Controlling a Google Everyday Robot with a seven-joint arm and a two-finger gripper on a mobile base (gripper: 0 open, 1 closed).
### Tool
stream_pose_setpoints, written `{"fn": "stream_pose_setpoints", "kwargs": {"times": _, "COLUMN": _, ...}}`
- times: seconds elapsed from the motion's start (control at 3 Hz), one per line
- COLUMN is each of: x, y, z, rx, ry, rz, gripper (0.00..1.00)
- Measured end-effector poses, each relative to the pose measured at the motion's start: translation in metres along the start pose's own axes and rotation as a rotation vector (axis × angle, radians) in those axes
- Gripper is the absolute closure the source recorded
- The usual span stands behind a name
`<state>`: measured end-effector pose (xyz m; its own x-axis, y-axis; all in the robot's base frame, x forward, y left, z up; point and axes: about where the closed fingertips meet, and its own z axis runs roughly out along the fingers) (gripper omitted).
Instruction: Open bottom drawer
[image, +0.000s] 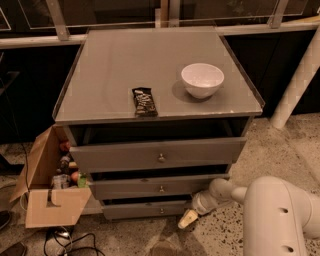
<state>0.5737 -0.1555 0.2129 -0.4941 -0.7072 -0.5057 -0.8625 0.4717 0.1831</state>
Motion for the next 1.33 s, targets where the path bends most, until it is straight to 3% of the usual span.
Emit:
{"fn": "stream_pose_setpoints", "kwargs": {"times": 1.0, "x": 0.010, "y": 0.022, "z": 0.024, "rx": -0.011, "ry": 0.085, "rz": 0.035, "gripper": 0.00}}
{"fn": "stream_pose_setpoints", "kwargs": {"times": 1.33, "x": 0.017, "y": 0.052, "z": -0.039, "rx": -0.051, "ry": 0.051, "rz": 0.013, "gripper": 0.00}}
